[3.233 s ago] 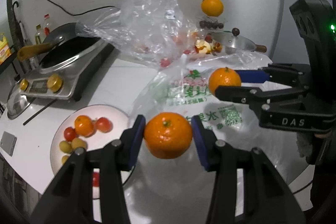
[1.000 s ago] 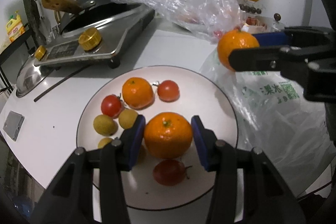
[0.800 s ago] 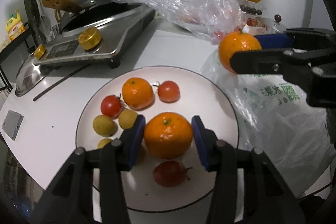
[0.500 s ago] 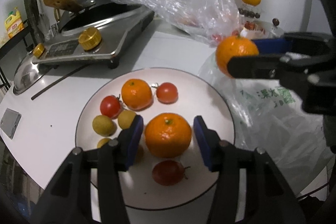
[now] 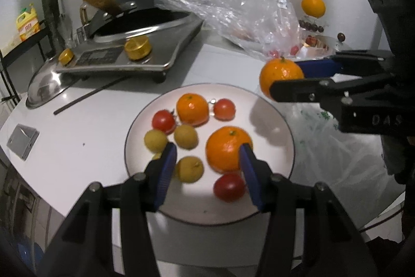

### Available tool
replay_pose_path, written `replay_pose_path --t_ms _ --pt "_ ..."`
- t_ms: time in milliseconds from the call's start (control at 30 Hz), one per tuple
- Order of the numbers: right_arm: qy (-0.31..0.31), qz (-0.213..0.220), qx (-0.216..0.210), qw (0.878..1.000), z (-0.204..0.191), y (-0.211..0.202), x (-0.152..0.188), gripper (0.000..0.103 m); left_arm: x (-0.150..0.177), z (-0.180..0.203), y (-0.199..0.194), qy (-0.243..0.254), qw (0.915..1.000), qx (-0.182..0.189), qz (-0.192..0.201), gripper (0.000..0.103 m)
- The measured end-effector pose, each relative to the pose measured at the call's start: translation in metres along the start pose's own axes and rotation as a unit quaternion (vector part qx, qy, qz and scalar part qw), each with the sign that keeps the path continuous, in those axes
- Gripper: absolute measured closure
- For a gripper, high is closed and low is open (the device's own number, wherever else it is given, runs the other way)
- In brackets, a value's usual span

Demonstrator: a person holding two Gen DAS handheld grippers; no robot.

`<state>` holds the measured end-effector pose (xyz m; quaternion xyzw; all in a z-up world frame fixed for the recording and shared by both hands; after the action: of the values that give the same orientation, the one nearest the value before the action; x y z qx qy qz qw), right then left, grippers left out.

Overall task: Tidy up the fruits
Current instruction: 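Lower the left gripper and release its mandarin onto the plate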

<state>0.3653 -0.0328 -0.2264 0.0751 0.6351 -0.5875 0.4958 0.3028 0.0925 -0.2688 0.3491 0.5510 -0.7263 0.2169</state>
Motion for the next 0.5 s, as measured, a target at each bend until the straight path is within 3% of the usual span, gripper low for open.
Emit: replay_pose_path --t_ms 500 --pt "-0.019 -0.021 0.000 1.000 -0.017 0.024 0.004 0.055 0.011 -0.007 -0.005 -0.008 0.9999 -0.007 -0.004 0.051"
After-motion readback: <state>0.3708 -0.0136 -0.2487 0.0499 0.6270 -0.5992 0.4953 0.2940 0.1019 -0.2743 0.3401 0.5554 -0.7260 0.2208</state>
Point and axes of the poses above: each gripper's, at about its wrist camera, not at the fingertips, and y roughly the way its jaws point, z to its right, x to its underside, the point moved 1 cm from there along y, roughly the way its jaws point, and after that the axes turned 12 degrees about x, right-handed, at the moved point
